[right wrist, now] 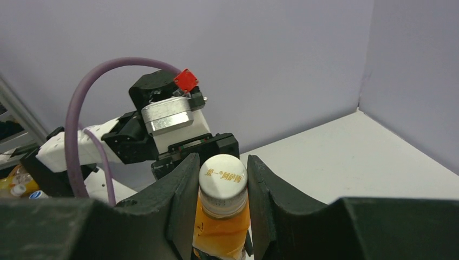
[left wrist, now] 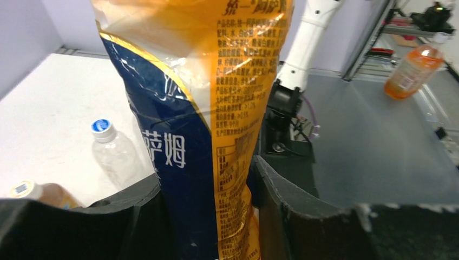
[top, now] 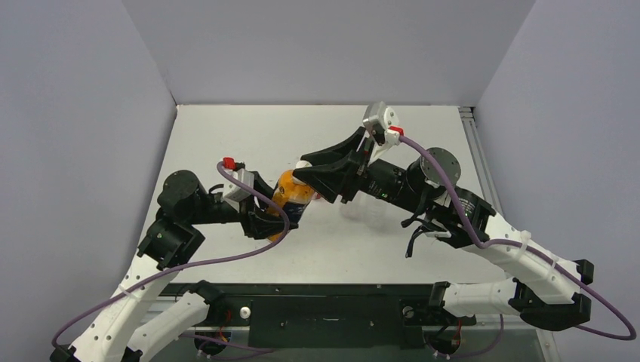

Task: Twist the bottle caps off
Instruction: Unscrew the bottle cap from the plastic bottle.

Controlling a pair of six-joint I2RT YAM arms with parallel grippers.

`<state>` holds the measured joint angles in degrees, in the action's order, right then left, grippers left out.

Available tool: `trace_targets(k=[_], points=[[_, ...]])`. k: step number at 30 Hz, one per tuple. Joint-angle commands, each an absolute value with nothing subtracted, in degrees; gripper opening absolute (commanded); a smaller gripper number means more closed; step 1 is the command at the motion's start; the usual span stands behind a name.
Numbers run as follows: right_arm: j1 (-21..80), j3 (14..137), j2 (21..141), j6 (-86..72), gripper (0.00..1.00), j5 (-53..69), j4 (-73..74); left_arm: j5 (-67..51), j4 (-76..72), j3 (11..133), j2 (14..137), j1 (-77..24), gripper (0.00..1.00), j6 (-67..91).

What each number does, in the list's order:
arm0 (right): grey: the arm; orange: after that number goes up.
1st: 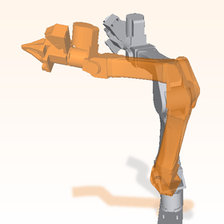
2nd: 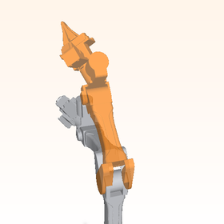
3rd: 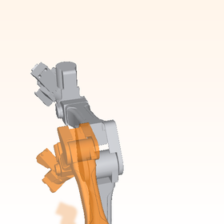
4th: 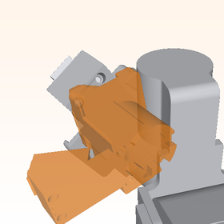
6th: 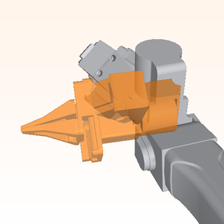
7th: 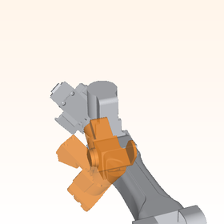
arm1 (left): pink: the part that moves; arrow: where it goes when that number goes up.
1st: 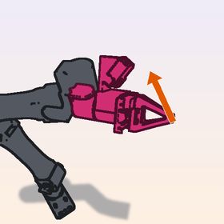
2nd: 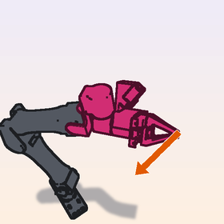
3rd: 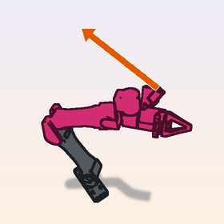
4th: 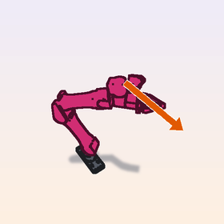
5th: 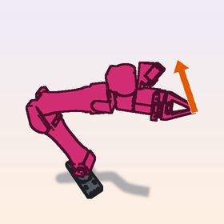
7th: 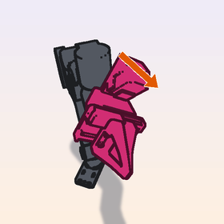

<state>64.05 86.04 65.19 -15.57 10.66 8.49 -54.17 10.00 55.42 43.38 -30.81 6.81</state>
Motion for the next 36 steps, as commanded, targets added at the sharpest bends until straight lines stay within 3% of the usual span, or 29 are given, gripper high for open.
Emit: trace_targets(k=[1, 4, 6, 7, 8, 10, 12, 14, 18, 26, 36], points=[[64.2, 86.8, 65.3, -15.5, 0.0, 21.9, 6.9, -59.5, 6.0, 58.8, 43.8, -31.0, 0.0, 9.9], [64.2, 86.3, 65.7, -16.3, 0.02, 21.0, 5.6, -60.1, 5.9, 59.1, 44.0, -31.0, 0.0, 10.4], [64.3, 86.3, 66.2, -16.7, 0.18, 18.1, 5.5, -59.4, 6.0, 58.9, 44.0, -31.0, 0.0, 9.8], [64.5, 86.7, 66.4, -16.7, 0.33, 13.9, 6.1, -58.3, 6.3, 58.8, 43.8, -31.0, 0.0, 9.4], [65.2, 86.9, 66.4, -16.4, 0.41, 11.1, 6.6, -57.5, 6.4, 58.5, 43.7, -31.0, 0.0, 8.3], [66.3, 87.8, 66.5, -16.1, 0.72, 3.2, 7.8, -53.8, 6.8, 57.9, 43.3, -31.0, 0.0, 5.9], [67.9, 88.4, 66.3, -15.9, 0.8, -5.5, 8.6, -48.9, 7.2, 57.1, 42.8, -31.0, 0.0, 3.2], [70.5, 88.4, 65.6, -15.1, 0.82, -16.5, 8.4, -43.3, 7.4, 56.4, 42.5, -31.0, 0.0, 0.9], [73.2, 91.5, 67.1, -15.0, 0.84, -25.2, 10.4, -33.0, 7.2, 54.6, 42.0, -31.0, 0.0, -4.1], [73.7, 100.2, 75.0, -17.5, 0.77, -28.6, 16.7, -23.7, 6.7, 52.7, 42.3, -31.4, 0.0, -9.4], [73.6, 105.4, 80.4, -17.7, 0.66, -30.1, 17.8, -24.8, 5.5, 52.3, 42.1, -31.4, 0.0, -8.8]])
